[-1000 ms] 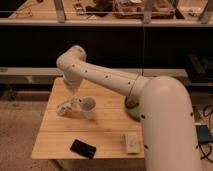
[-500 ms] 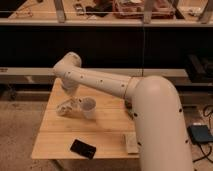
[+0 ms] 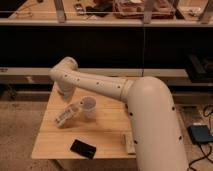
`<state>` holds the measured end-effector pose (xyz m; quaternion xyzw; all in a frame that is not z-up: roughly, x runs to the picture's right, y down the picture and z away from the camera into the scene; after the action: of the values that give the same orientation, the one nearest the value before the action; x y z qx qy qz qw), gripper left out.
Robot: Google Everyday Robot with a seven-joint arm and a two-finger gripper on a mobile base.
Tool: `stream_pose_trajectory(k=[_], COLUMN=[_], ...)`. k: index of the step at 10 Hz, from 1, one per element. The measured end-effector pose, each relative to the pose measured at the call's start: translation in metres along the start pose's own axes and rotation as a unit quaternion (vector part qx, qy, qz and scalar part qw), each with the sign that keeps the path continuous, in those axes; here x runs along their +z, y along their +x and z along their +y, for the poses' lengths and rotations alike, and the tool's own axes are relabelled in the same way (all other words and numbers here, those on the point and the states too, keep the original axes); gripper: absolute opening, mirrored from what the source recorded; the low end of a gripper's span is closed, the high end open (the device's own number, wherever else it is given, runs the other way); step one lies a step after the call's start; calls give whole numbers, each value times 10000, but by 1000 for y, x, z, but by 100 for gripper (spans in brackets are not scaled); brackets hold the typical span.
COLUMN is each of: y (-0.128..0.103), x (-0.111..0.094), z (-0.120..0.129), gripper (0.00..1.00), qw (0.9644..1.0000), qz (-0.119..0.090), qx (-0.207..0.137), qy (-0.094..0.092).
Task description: Knock the bottle over
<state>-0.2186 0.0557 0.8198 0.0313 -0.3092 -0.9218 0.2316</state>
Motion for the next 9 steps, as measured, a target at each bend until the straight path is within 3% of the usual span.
stream_pose_trajectory(k=[3,4,5,7,9], y=[-16,-26,-45,-91,-114], x=[-27,-36,-46,-59,-77], z=[-28,-33,-38,-37,-27], gripper=[0,0,0,0,0], qw=[9988,9983,9976,9970,9982], qz=[47,10,-155,-571,-599], qx=[-404,-505,-614,-503,-57], qy=[270,291,266,139,-25])
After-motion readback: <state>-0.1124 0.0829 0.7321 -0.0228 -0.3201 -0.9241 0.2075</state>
